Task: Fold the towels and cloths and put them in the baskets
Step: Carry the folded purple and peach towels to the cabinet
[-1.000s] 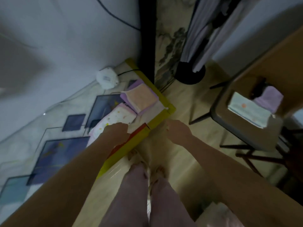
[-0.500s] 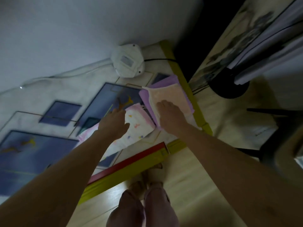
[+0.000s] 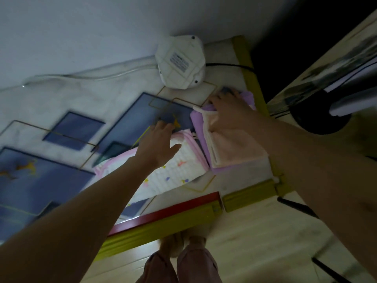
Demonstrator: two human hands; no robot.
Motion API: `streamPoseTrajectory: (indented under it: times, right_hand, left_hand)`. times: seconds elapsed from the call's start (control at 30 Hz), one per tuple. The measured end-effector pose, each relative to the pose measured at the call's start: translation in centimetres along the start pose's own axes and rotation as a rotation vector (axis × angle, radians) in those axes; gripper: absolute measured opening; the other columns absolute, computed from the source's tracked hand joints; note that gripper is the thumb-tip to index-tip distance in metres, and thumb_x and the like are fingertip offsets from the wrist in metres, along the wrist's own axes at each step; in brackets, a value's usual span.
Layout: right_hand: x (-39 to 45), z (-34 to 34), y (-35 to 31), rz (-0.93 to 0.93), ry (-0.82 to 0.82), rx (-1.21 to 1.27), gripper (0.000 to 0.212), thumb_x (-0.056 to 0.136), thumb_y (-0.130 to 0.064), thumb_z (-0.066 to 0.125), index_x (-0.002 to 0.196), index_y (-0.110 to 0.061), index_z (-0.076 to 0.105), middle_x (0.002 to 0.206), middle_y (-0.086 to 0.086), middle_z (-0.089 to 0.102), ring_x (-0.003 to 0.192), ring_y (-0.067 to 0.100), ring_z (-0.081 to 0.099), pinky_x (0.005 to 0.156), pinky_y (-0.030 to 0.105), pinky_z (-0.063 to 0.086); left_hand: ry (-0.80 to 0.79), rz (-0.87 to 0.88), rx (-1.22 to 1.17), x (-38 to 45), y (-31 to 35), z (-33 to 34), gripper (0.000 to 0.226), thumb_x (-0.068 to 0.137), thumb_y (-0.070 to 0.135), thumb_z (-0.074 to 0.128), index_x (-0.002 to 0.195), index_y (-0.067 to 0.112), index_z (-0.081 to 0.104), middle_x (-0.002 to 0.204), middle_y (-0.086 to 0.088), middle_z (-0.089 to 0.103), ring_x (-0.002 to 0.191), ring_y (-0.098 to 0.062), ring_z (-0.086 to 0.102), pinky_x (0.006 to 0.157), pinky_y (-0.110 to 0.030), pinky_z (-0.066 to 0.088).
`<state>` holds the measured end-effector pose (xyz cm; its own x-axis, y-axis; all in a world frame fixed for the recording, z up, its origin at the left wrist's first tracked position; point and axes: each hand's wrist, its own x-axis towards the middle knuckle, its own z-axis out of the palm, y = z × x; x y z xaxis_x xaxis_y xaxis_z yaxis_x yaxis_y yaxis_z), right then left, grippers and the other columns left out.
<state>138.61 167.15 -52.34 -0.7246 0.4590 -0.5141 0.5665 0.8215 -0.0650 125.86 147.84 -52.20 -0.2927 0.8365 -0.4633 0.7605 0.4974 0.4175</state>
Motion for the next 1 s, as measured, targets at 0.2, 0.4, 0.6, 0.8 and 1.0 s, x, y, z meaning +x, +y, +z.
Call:
streamPoseTrajectory:
  times: [0.2,0.4,0.6,0.8,1.0]
  right_hand:
    - [-2.4,0.0,0.6,0.097,-0.083,0.147,0.062,0.08,-0.054,0.068,0.119,-0.007,0.054,0.122,0.015,0.059,0.112,0.031,0.055,0.082,0.032,0.04]
    - [-7.8,1.0,1.9,0.183,-0.015,0.503,0.041,0.085,-0.05,0.064,0.103,-0.013,0.062,0.091,0.001,0.058,0.092,0.02,0.059,0.066,0.022,0.034]
    - [-13.2,-3.2,3.0,0.255,0.023,0.999,0.02,0.081,-0.039,0.072,0.076,-0.031,0.054,0.071,-0.012,0.056,0.064,-0.002,0.051,0.046,0.007,0.037]
    - [-14.4,-4.3,4.2,0.371,0.066,1.159,0.031,0.08,-0.044,0.07,0.101,-0.026,0.058,0.088,-0.007,0.06,0.077,0.001,0.056,0.061,0.016,0.043]
    - [-16.4,-2.8,3.4,0.355,-0.141,1.254,0.049,0.069,-0.037,0.081,0.109,-0.034,0.053,0.091,-0.021,0.058,0.089,0.002,0.059,0.062,0.011,0.045]
  left_hand:
    - [-0.058,0.049,0.035,0.8,0.8,0.3,0.058,0.087,0.037,0.064,0.136,0.014,0.043,0.129,-0.011,0.045,0.12,-0.032,0.044,0.096,-0.04,0.04]
    - [-0.023,0.047,-0.26,0.3,4.2,-0.4,0.067,0.084,0.038,0.069,0.141,0.016,0.041,0.135,-0.005,0.045,0.125,-0.023,0.043,0.097,-0.026,0.033]
    - [-0.392,-0.008,-0.734,-0.7,8.9,-0.7,0.101,0.07,0.045,0.079,0.15,0.027,0.02,0.14,0.018,0.036,0.123,0.0,0.04,0.092,-0.017,0.039]
    - [-0.369,-0.099,-0.869,-0.5,10.2,-0.8,0.04,0.07,0.035,0.082,0.103,0.019,0.066,0.09,0.006,0.071,0.086,-0.012,0.068,0.07,-0.019,0.053]
    - [-0.339,-0.166,-0.895,-1.8,8.3,-2.3,0.05,0.049,0.053,0.087,0.084,0.021,0.068,0.083,0.0,0.07,0.084,-0.02,0.068,0.077,-0.038,0.052]
